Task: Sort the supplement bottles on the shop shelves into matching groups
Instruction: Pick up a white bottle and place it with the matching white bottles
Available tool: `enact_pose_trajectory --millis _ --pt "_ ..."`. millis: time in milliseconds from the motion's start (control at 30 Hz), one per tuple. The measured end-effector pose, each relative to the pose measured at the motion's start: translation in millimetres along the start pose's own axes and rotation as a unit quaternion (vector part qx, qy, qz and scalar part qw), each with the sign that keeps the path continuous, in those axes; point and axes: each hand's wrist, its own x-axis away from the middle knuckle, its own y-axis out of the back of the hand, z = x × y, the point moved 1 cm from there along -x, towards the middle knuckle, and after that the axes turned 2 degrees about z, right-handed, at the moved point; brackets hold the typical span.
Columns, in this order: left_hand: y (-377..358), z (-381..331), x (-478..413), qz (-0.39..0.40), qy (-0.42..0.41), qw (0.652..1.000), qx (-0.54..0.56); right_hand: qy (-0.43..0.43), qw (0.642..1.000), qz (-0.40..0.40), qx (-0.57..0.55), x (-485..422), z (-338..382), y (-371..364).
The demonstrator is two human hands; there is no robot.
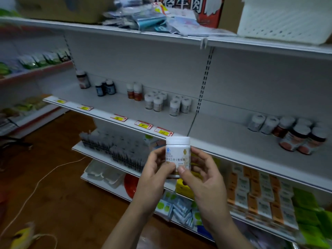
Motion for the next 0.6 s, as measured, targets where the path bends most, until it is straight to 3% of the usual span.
enact_pose_trajectory --millis 300,600 --pt "57.7 8.0 -53.9 0.001 0.006 0.999 -0.043 -0.038 0.999 0.007 0.025 -55.8 -20.5 -44.2" --pt "106.7 32.1 -170.3 -0.034 0.054 0.986 -0.155 -0.075 0.996 0.013 0.044 -175.1 -85.6 -71.6"
